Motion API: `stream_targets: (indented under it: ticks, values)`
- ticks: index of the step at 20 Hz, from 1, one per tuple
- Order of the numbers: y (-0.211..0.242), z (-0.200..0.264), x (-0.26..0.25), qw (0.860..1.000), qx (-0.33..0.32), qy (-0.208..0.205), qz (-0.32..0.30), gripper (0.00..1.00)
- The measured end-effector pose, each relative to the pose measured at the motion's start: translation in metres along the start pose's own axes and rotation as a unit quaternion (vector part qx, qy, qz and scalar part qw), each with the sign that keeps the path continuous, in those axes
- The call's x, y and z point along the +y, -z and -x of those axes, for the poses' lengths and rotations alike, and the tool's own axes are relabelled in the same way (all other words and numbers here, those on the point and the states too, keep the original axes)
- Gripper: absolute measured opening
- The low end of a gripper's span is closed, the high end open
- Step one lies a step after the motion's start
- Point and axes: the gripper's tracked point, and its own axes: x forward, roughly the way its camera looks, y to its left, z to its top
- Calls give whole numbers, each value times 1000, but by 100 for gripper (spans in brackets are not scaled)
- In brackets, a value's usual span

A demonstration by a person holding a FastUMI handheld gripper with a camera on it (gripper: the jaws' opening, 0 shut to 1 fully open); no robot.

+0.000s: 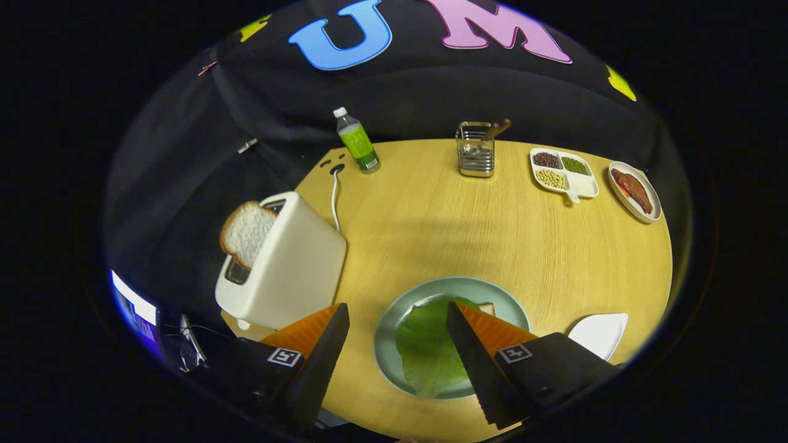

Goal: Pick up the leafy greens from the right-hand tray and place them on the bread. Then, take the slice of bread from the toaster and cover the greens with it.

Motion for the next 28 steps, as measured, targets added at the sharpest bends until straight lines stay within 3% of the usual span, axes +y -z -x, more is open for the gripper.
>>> stream_targets:
  ticks: [8,12,17,21,28]
  values:
    - [-59,27,94,991,-80,-69,79,99]
    - [-59,22,145,981,-85,-100,142,99]
    - [-50,4,189,976,-83,-122,163,98]
    - [-44,-23,207,974,-77,-120,173,98]
    - [-39,-69,204,981,-72,-83,163,98]
